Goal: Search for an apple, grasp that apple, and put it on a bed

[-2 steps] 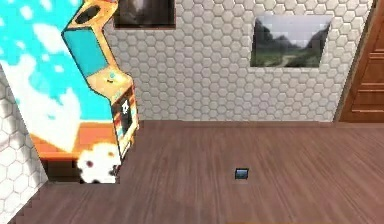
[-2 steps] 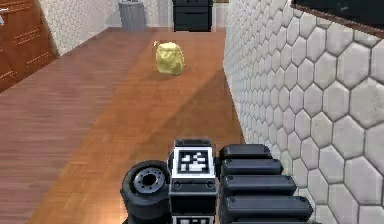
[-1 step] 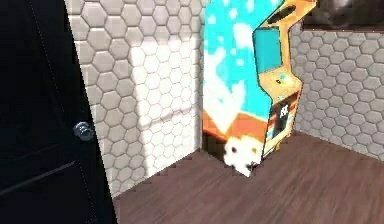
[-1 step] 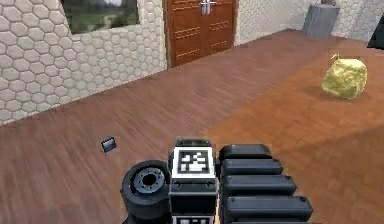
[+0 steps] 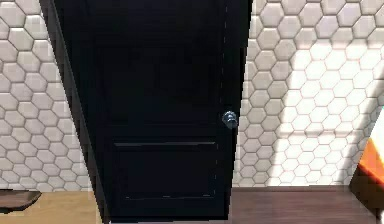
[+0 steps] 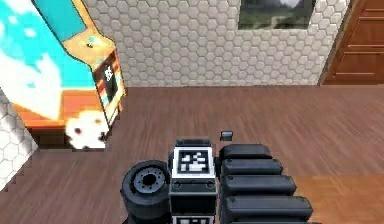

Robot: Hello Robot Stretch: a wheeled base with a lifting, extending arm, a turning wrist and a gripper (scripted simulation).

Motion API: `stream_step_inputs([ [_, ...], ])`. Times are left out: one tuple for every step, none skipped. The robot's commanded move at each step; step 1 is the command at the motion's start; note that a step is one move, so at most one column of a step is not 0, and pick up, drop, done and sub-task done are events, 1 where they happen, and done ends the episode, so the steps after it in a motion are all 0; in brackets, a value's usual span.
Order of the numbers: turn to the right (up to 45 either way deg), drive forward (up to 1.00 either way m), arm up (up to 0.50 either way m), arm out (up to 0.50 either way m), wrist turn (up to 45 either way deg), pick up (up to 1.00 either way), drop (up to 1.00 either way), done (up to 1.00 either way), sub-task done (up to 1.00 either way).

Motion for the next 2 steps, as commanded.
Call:
stream_step_inputs([
  [0.0,0.35,0.0,0.0,0.0,0.0,0.0,0.0,0.0],
  [-45.0,0.0,0.0,0.0,0.0,0.0,0.0,0.0,0.0],
])
